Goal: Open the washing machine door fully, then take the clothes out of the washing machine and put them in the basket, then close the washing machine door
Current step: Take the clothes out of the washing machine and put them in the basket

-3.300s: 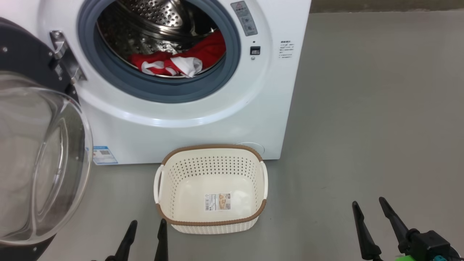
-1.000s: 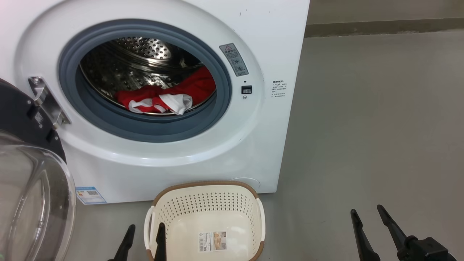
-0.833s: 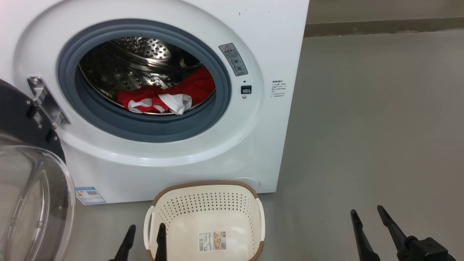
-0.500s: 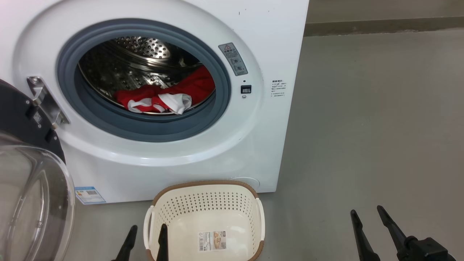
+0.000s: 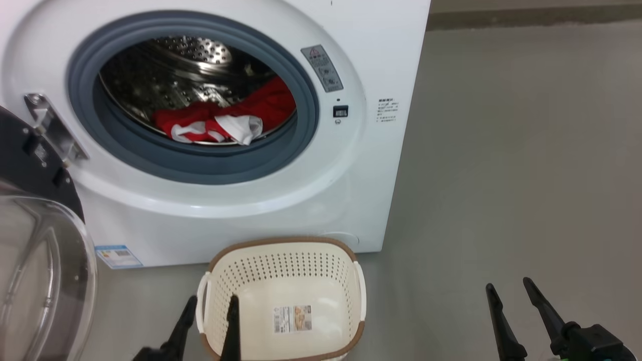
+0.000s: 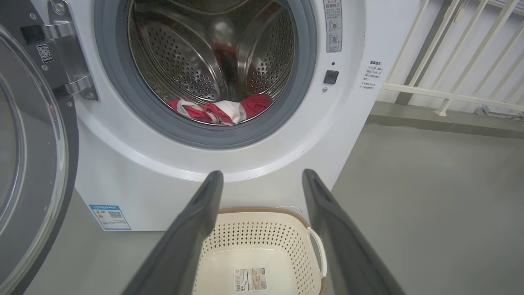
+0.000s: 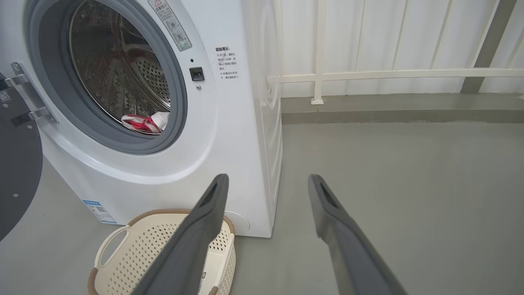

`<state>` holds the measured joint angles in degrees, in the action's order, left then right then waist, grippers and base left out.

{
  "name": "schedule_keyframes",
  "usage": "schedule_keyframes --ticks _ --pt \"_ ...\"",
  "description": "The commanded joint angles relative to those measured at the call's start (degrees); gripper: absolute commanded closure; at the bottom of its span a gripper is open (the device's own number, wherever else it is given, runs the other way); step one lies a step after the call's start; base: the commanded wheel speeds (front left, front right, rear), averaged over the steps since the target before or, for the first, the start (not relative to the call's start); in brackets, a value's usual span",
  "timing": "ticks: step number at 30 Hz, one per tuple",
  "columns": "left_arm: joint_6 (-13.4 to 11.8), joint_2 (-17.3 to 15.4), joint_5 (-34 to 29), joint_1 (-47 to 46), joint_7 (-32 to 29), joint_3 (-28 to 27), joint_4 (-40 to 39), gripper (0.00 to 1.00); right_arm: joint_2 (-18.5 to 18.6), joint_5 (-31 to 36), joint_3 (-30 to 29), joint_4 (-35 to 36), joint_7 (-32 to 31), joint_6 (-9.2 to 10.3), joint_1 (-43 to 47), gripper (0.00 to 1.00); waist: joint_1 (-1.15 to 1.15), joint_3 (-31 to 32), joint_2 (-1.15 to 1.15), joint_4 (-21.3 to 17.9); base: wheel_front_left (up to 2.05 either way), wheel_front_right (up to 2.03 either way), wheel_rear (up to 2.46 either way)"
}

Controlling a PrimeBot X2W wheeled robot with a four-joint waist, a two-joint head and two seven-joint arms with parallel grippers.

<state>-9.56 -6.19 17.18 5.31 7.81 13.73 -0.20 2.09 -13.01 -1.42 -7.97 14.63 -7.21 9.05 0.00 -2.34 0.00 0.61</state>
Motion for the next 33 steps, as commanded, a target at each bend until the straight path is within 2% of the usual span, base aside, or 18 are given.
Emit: schedule_keyframes --ticks 1,9,22,33 --pt "0.3 0.4 -0.4 -4.3 0.9 -1.1 0.3 0.0 0.8 0.7 1.0 2.0 0.4 -0.28 -2.7 0.0 0.0 -3.2 0.0 -0.3 0.0 0.0 0.0" --pt "2.4 1.8 0.6 -15.5 3.3 0.6 12.1 0.0 0.8 0.9 0.5 4.1 0.4 -0.28 -5.8 0.0 0.0 -10.6 0.0 -1.4 0.0 0.0 0.0" --pt "5.2 2.9 5.3 -37.9 5.2 -0.1 35.0 0.0 0.8 0.3 1.0 6.3 0.4 -0.28 -11.6 0.0 0.0 -21.1 0.0 -4.1 0.0 0.0 0.0" --pt "6.7 -0.9 6.0 -53.9 6.5 -3.1 45.2 0.0 0.8 -2.4 2.4 6.0 0.4 -0.28 -15.3 0.0 0.0 -27.0 0.0 -7.4 0.0 0.0 0.0"
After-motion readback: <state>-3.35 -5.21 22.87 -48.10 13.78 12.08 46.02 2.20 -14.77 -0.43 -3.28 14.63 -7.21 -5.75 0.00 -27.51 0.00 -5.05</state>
